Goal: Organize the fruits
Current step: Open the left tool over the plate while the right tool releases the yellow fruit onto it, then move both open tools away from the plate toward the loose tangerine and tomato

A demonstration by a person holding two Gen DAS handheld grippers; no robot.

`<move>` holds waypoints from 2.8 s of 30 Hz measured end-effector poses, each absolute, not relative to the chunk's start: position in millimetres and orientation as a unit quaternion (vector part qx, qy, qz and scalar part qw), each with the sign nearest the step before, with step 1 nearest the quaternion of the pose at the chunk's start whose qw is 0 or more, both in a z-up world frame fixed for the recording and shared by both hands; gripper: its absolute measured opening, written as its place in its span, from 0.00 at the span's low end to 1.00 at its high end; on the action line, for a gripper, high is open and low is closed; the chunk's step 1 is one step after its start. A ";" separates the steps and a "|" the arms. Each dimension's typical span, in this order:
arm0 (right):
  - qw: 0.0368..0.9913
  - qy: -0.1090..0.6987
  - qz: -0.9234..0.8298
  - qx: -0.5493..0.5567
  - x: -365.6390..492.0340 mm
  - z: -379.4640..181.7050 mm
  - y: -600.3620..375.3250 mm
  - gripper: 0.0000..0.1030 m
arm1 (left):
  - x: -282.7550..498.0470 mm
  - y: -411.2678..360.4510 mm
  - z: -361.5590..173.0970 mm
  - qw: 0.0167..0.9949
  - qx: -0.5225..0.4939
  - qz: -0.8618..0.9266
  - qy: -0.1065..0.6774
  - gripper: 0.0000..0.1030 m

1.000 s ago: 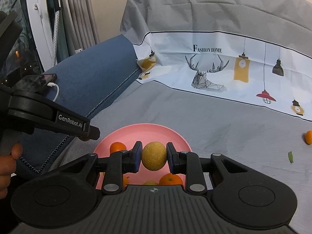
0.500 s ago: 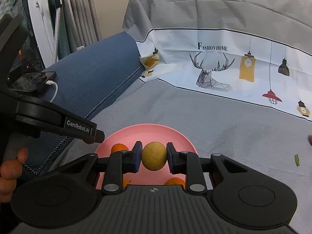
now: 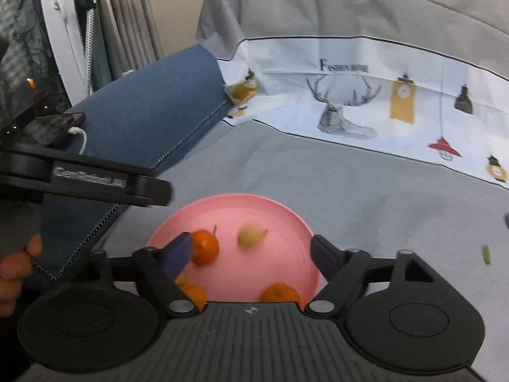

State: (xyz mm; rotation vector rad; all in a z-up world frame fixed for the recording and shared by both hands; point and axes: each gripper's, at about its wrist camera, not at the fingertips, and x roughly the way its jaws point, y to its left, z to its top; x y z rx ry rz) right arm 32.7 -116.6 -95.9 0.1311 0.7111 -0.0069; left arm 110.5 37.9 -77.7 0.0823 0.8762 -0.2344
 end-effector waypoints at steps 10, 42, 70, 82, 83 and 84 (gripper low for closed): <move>0.930 0.333 -0.124 0.091 -25.5 -82.5 -170.6 0.97 | 59.5 13.4 -67.6 0.883 0.030 -0.153 0.443 1.00; 0.883 0.292 -0.346 0.122 15.7 -206.4 -422.6 0.99 | 179.8 -258.3 -214.4 0.876 0.101 -0.199 0.428 1.00; 0.883 0.294 -0.348 0.115 17.5 -206.4 -421.5 0.99 | 151.0 -243.5 -231.8 0.916 0.068 -0.221 0.326 1.00; 0.883 0.294 -0.348 0.115 17.4 -206.5 -421.8 0.99 | 151.1 -243.3 -232.1 0.916 0.066 -0.223 0.326 1.00; 0.883 0.294 -0.348 0.115 17.5 -206.5 -421.8 0.99 | 151.1 -243.1 -232.4 0.916 0.066 -0.223 0.326 1.00; 0.883 0.294 -0.348 0.115 17.3 -206.5 -421.9 0.99 | 151.1 -243.3 -232.5 0.916 0.066 -0.223 0.326 1.00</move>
